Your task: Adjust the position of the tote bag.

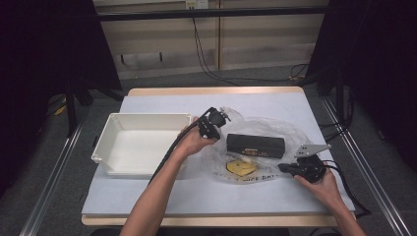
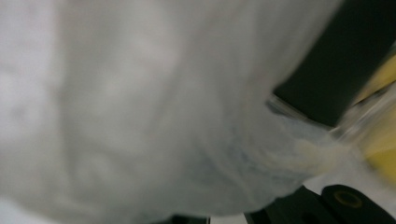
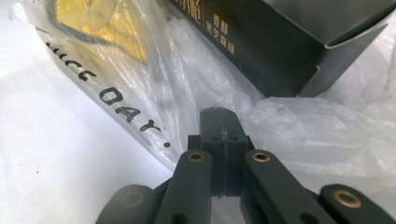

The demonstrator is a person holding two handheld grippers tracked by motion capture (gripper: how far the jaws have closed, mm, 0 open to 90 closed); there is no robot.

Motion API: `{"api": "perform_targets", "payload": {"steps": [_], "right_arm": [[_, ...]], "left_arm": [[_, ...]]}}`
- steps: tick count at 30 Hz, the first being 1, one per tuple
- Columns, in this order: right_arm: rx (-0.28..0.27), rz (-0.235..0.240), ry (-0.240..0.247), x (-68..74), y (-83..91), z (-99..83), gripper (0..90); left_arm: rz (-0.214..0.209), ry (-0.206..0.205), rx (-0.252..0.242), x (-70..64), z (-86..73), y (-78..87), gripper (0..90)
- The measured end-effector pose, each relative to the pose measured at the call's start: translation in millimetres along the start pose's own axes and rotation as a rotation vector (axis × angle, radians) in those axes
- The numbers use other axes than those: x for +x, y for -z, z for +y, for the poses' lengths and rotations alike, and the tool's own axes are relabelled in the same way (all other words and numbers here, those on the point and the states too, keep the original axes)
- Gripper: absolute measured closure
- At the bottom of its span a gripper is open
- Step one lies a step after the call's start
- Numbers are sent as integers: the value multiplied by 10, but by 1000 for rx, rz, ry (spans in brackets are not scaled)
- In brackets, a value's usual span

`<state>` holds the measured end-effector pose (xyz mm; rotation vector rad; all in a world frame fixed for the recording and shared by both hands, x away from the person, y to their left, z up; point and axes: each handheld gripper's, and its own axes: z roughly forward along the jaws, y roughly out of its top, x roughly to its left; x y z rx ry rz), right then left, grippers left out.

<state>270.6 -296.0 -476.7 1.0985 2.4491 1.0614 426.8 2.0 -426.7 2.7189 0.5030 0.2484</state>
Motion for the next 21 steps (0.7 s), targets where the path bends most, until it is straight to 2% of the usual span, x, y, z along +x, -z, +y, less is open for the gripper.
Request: {"api": "perform_targets", "payload": {"steps": [2, 3, 4, 7, 9, 10, 12, 14, 16, 18, 20, 21], "right_arm": [[6, -5, 2, -1, 0, -13, 900], [7, -6, 5, 2, -3, -18, 900], [11, -9, 5, 10, -2, -25, 900], [22, -19, 16, 31, 1, -40, 900], [21, -19, 11, 32, 10, -51, 900], [16, -19, 9, 30, 14, -63, 900], [15, -23, 12, 35, 33, -81, 900], [13, -26, 1, 39, 49, -99, 900], [8, -28, -7, 41, 51, -103, 900], [-9, -26, -5, 41, 54, -99, 900], [-35, -22, -15, 28, 81, -91, 900], [-51, -18, -26, 19, 104, -84, 900]], "left_arm": [[3, -38, 29, -22, 47, 5, 900], [25, -27, 33, -32, 52, -15, 900], [11, -24, 55, -10, 52, -31, 900], [27, -24, 88, 7, 29, -85, 900], [3, -14, 96, 36, -5, -108, 900], [8, -3, 105, 44, -20, -123, 900], [-4, -5, 81, 44, -18, -112, 900], [-7, -2, 91, 48, -15, -121, 900], [-14, -9, 78, 50, -17, -104, 900], [-25, 4, 59, 56, -32, -79, 900], [-53, 29, 11, 75, -65, -36, 895], [-62, 24, -7, 87, -79, -8, 874]]}}
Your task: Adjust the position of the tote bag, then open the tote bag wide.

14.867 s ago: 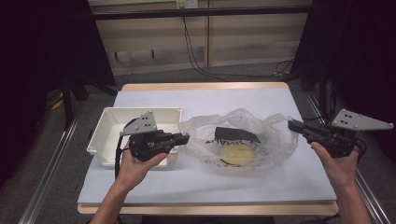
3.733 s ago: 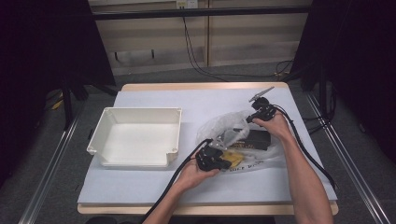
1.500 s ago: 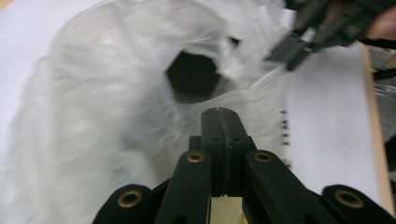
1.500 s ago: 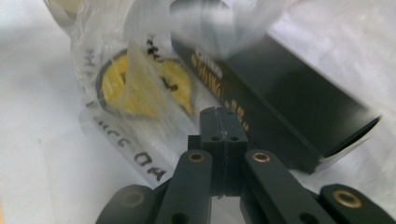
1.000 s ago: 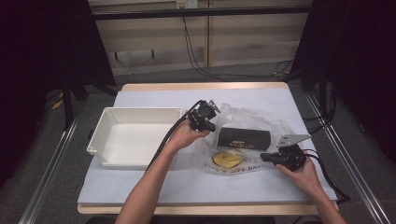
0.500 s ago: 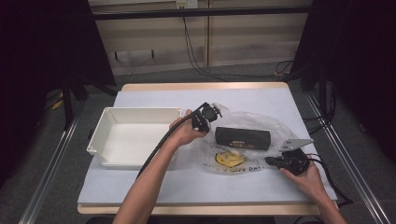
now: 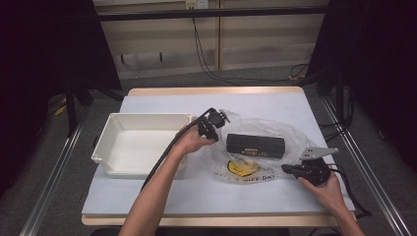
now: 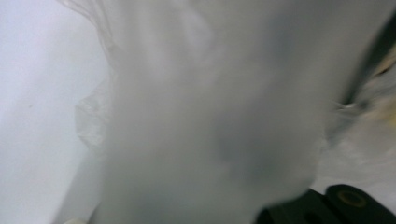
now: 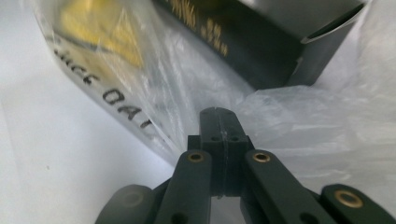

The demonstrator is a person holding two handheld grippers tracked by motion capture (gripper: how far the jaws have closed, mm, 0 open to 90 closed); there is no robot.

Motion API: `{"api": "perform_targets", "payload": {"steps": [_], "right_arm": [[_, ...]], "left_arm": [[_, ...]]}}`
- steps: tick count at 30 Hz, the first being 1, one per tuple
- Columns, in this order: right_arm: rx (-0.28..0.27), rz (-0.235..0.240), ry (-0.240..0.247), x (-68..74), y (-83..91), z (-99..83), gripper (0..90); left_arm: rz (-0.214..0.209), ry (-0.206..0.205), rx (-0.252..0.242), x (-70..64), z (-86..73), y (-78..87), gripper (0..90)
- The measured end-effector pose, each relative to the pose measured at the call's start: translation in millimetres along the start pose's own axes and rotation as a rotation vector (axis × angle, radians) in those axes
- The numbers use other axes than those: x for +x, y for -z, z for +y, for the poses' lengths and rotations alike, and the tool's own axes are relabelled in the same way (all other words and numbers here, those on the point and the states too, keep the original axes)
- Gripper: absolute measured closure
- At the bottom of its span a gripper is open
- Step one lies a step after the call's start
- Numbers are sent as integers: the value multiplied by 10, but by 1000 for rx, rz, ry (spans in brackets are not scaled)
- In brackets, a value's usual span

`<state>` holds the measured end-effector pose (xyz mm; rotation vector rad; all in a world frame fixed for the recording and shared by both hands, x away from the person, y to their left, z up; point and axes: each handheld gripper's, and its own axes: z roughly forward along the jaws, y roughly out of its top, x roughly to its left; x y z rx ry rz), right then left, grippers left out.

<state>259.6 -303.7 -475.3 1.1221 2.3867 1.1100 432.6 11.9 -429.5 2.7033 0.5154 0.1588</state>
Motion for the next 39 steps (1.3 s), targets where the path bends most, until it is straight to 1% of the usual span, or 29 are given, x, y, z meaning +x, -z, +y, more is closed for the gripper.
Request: {"api": "perform_targets", "payload": {"steps": [2, 4, 5, 6, 7, 8, 9, 10, 11, 12, 15, 16, 17, 18, 19, 20, 21, 24, 25, 26, 28, 29, 30, 33, 34, 35, 36, 37, 39], "right_arm": [[-27, -5, -11, -12, 35, 11, 900], [-48, -1, -19, -12, 56, 16, 900], [-52, -5, -18, -4, 62, 17, 900], [-57, -9, -18, 5, 68, 17, 877], [-64, -11, -21, 13, 77, 18, 853], [-69, -22, -22, 22, 88, 18, 828], [-77, -26, -21, 25, 105, 20, 826], [-92, -30, -21, 31, 132, 22, 812], [-100, -29, -26, 36, 152, 26, 788], [-121, -32, -26, 53, 185, 37, 762], [-139, -41, -24, 92, 226, 55, 707], [-150, -47, -22, 115, 242, 60, 675], [-156, -43, -24, 135, 258, 63, 650], [-162, -40, -28, 147, 269, 60, 641], [-168, -40, -27, 162, 288, 54, 623], [-174, -47, -29, 180, 307, 46, 601], [-177, -47, -30, 195, 324, 36, 585], [-188, -60, -35, 252, 374, 7, 544], [-190, -65, -29, 281, 390, -3, 523], [-190, -74, -24, 308, 397, -12, 494], [-191, -73, -26, 351, 410, -30, 457], [-201, -88, -29, 384, 416, -45, 440], [-198, -85, -28, 406, 422, -54, 430], [-203, -90, -28, 475, 427, -81, 407], [-204, -83, -26, 489, 421, -91, 403], [-202, -90, -24, 508, 420, -99, 391], [-202, -89, -21, 512, 418, -99, 390], [-205, -85, -23, 509, 419, -100, 391], [-210, -82, -28, 499, 412, -106, 388]], "left_arm": [[-2, 12, -24, -13, -21, 68, 866], [-12, 7, -57, -25, -46, 138, 850], [0, 8, -77, -36, -62, 173, 839], [-13, 15, -103, -37, -85, 209, 820], [-26, 12, -124, -32, -111, 248, 796], [-28, 12, -143, -28, -141, 286, 786], [-26, 30, -168, -38, -182, 320, 774], [-23, 27, -180, -35, -206, 341, 755], [-39, 33, -207, -33, -254, 378, 746], [-44, 37, -221, -35, -277, 394, 725], [-34, 41, -271, -84, -346, 452, 698], [-28, 23, -277, -100, -367, 492, 686], [-35, 41, -307, -129, -385, 511, 675], [-25, 18, -310, -142, -411, 561, 665], [-17, 34, -338, -176, -440, 590, 659], [-21, 23, -350, -187, -467, 628, 659], [-19, 27, -374, -215, -489, 658, 657], [-37, 6, -433, -302, -527, 728, 645], [-51, 4, -451, -335, -521, 740, 641], [-61, -13, -466, -369, -507, 744, 629], [-83, -37, -485, -450, -461, 736, 629], [-95, -52, -489, -480, -435, 718, 622], [-103, -63, -486, -504, -403, 692, 618], [-101, -92, -469, -556, -301, 591, 604], [-118, -100, -475, -560, -257, 539, 599], [-124, -96, -472, -570, -220, 504, 585], [-126, -108, -468, -570, -184, 473, 576], [-129, -109, -469, -575, -158, 445, 571], [-152, -121, -460, -565, -83, 370, 547]]}}
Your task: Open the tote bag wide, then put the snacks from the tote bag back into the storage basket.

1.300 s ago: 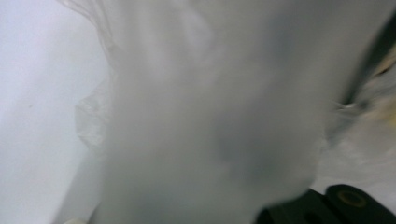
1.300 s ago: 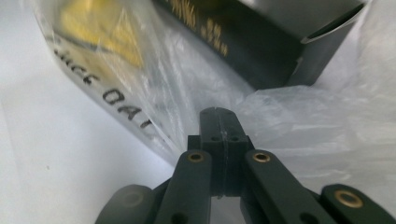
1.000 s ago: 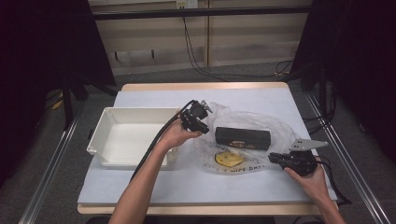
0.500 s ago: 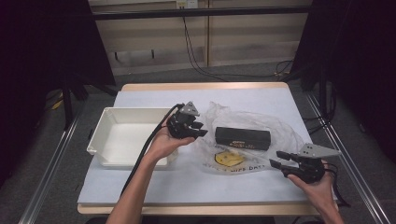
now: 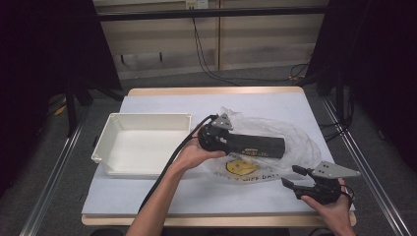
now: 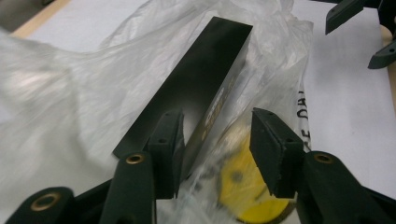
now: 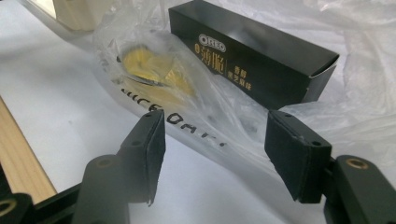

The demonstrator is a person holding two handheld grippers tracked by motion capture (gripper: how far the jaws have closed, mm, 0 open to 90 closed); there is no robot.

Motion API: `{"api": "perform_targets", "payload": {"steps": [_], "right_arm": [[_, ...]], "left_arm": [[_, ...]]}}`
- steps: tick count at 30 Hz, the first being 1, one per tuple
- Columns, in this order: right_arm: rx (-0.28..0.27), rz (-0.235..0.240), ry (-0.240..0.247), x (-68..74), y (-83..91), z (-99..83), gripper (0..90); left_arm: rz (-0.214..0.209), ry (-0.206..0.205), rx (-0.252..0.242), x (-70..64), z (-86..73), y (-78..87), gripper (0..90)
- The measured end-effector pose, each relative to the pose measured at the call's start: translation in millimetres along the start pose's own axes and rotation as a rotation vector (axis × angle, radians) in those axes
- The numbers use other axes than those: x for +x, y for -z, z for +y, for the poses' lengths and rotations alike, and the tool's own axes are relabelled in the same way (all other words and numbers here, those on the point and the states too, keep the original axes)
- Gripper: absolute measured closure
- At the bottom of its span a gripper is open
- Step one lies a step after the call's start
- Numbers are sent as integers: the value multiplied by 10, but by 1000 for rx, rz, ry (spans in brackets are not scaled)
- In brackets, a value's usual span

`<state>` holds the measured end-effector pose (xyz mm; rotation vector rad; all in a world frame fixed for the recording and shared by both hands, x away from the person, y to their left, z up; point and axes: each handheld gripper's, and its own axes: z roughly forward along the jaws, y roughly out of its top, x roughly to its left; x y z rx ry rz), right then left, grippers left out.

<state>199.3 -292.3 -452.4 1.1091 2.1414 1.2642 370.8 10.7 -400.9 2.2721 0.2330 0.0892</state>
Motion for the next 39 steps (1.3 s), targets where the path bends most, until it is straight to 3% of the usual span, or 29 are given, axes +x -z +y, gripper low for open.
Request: {"api": "perform_targets", "payload": {"steps": [3, 7, 13, 19, 21, 23, 29, 35, 37, 38, 39], "right_arm": [[11, 9, -5, -17, -18, -23, 385], [4, 13, -9, -37, -18, -27, 376], [7, 16, -3, -44, -18, -43, 363], [11, 25, 0, -35, -36, -47, 358], [12, 28, -1, -29, -42, -47, 356], [14, 34, -1, -22, -51, -46, 354], [16, 37, 3, -22, -57, -50, 351], [7, 20, -1, -27, -52, -48, 352], [9, 19, -5, -28, -48, -49, 352], [8, 17, -3, -26, -47, -50, 352], [8, 16, -3, -25, -48, -50, 352]], "left_arm": [[7, -3, 42, 31, 41, -104, 545], [-16, -26, 58, 49, 102, -198, 546], [-2, -30, 98, 123, 108, -280, 521], [-11, -8, 128, 241, 65, -325, 490], [9, -6, 129, 262, 61, -331, 485], [3, -5, 113, 281, 55, -331, 474], [26, 0, 139, 334, 35, -344, 410], [19, -8, 145, 363, 22, -389, 372], [3, 8, 136, 362, 32, -404, 343], [22, -2, 146, 347, 44, -410, 328], [60, -36, 170, 331, 59, -425, 332]]}}
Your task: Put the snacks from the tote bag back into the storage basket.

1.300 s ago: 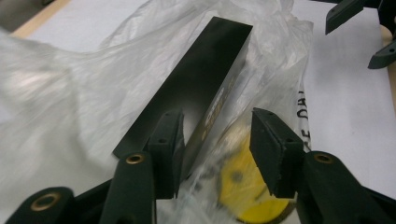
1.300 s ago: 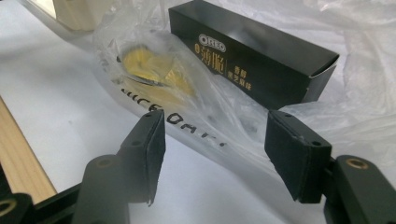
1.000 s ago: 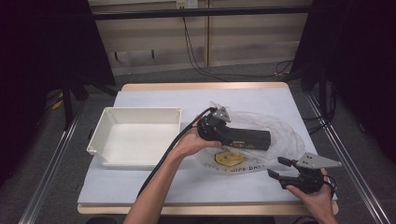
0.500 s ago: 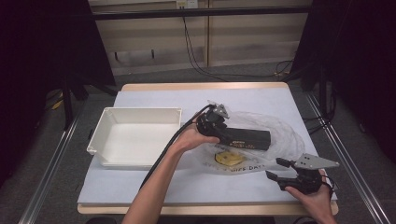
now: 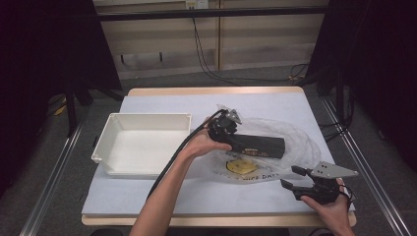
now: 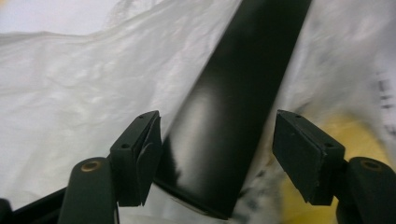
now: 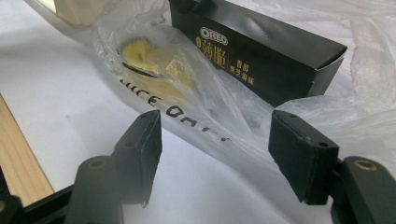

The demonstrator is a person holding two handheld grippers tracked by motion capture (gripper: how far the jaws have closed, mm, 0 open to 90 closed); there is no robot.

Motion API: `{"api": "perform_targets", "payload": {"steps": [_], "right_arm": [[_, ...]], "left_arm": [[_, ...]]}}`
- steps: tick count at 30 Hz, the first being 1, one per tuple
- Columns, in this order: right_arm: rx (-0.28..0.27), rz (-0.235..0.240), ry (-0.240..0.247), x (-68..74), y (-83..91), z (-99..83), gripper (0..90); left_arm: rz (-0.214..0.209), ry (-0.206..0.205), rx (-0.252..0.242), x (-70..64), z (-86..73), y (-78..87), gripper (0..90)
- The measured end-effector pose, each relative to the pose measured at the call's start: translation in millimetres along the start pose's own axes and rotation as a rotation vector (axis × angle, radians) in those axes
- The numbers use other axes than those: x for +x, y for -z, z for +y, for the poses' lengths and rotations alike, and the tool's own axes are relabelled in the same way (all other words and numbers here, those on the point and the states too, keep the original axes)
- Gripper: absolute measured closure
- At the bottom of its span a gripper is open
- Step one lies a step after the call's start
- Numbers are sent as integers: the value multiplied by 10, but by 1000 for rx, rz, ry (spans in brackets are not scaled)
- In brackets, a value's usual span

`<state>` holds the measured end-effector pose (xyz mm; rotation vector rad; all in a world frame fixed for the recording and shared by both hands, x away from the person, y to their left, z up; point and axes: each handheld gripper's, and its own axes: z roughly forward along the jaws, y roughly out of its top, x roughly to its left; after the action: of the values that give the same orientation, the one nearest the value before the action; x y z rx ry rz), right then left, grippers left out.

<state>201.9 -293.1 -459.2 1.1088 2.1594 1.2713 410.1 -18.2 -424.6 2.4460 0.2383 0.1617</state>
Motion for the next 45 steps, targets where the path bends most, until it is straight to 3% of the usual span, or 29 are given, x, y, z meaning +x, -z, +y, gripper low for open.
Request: {"api": "perform_targets", "payload": {"steps": [2, 3, 11, 18, 27, 38, 45], "right_arm": [[1, 4, 4, -3, -4, 1, 352], [0, 3, 3, -2, -4, 1, 352], [5, 9, 1, -5, -5, -3, 351], [8, 13, 6, -3, -7, -3, 349], [11, 12, 6, -2, -21, -7, 348], [2, 5, 7, -2, -15, -3, 349], [-1, -2, -4, -27, -9, -12, 349]], "left_arm": [[-36, 3, 6, 18, 5, -24, 316], [-22, 1, 20, 27, 8, -38, 309], [-49, -9, 57, 29, -31, -124, 245], [-62, -98, 114, 8, -19, -173, 307], [-93, -133, 163, 37, -14, -211, 324], [-134, -164, 142, 42, -8, -189, 422], [-164, -138, 141, 32, 5, -162, 430]]}}
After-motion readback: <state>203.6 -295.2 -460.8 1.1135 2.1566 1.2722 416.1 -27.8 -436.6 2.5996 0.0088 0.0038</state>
